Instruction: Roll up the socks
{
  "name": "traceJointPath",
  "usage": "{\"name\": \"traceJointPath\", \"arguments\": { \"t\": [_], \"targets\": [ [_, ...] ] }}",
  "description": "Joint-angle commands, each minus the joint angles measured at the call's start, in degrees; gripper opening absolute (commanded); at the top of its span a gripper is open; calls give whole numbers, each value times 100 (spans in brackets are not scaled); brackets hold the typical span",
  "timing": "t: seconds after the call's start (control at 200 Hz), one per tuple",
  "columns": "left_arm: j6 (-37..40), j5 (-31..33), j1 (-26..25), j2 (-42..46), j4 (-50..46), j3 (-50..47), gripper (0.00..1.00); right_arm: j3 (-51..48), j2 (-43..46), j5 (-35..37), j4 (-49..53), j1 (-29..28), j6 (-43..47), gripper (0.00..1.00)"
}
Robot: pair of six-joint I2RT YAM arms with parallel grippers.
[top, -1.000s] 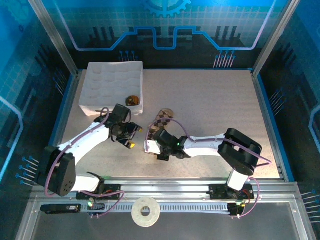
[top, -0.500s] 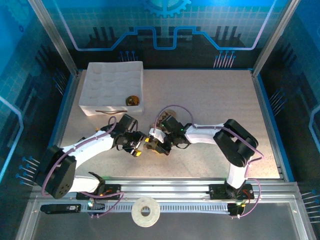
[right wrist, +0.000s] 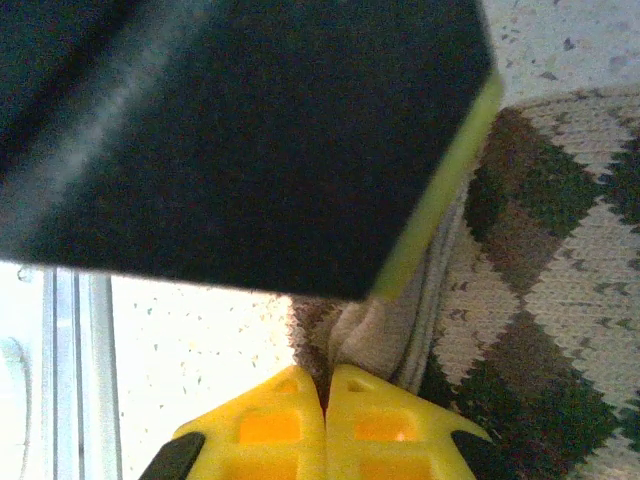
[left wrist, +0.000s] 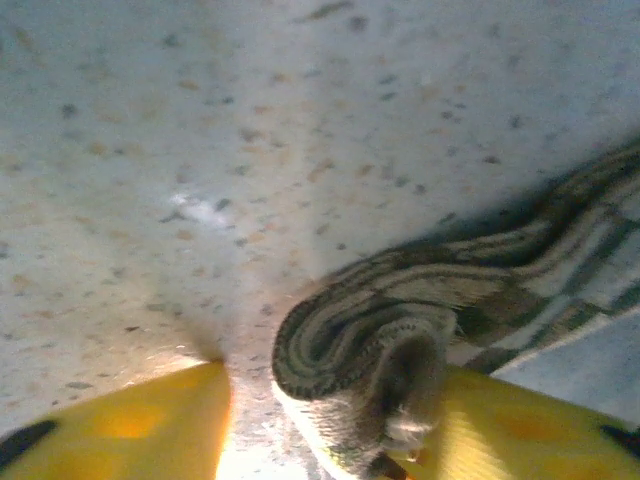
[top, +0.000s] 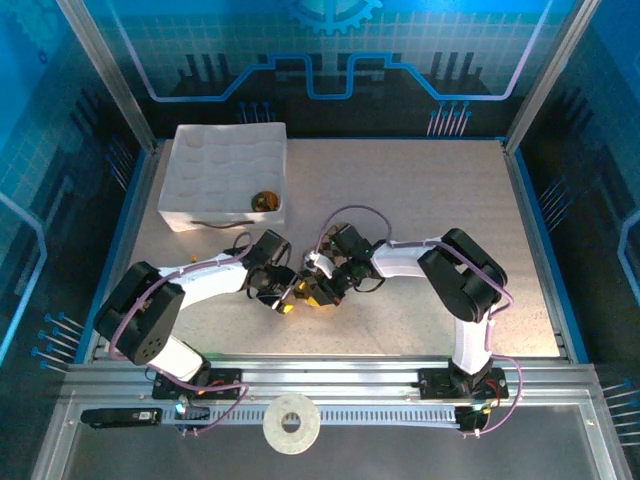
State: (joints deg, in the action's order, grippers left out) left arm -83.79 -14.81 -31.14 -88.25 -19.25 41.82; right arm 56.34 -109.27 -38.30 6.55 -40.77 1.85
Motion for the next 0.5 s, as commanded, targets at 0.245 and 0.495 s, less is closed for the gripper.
{"name": "traceJointPath", "arguments": {
  "t": [0.245, 0.495],
  "targets": [
    [-509, 96, -108, -200, -1472, 91, 0, -256, 327, 312, 145, -87, 252, 10],
    [-1184, -12, -112, 32, -2114, 203, 0, -1787, 2553, 3127, -1319, -1325, 1287, 56]
  ]
}}
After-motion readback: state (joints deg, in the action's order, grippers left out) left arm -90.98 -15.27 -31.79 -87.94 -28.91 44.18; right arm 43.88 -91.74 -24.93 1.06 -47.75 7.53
